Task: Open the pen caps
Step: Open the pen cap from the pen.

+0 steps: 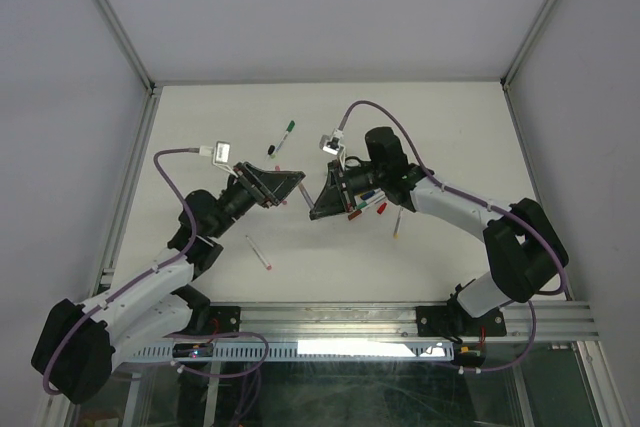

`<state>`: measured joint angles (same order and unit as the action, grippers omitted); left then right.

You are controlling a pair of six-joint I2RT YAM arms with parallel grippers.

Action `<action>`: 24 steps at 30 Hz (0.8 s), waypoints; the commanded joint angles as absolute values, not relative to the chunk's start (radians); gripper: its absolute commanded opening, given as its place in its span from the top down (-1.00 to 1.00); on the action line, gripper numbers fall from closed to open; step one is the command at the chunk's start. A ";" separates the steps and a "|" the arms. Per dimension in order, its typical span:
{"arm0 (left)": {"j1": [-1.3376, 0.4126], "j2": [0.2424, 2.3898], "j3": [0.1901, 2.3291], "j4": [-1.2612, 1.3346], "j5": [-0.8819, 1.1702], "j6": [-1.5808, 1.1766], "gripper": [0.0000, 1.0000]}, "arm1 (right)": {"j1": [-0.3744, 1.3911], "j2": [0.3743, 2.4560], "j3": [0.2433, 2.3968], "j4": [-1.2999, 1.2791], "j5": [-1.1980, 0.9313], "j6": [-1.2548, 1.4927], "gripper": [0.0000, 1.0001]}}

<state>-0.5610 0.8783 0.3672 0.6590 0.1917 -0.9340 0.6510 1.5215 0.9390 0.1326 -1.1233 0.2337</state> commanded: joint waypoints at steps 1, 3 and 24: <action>-0.552 0.885 0.425 0.586 0.205 -0.931 -0.55 | 0.658 1.505 0.992 0.131 -1.211 0.134 1.00; -0.551 0.879 0.425 0.576 0.195 -0.928 -0.53 | 0.659 1.506 0.994 0.129 -1.208 0.133 1.00; -0.552 0.918 0.413 0.655 0.281 -0.927 0.68 | 0.665 1.528 1.008 0.095 -1.192 0.117 1.00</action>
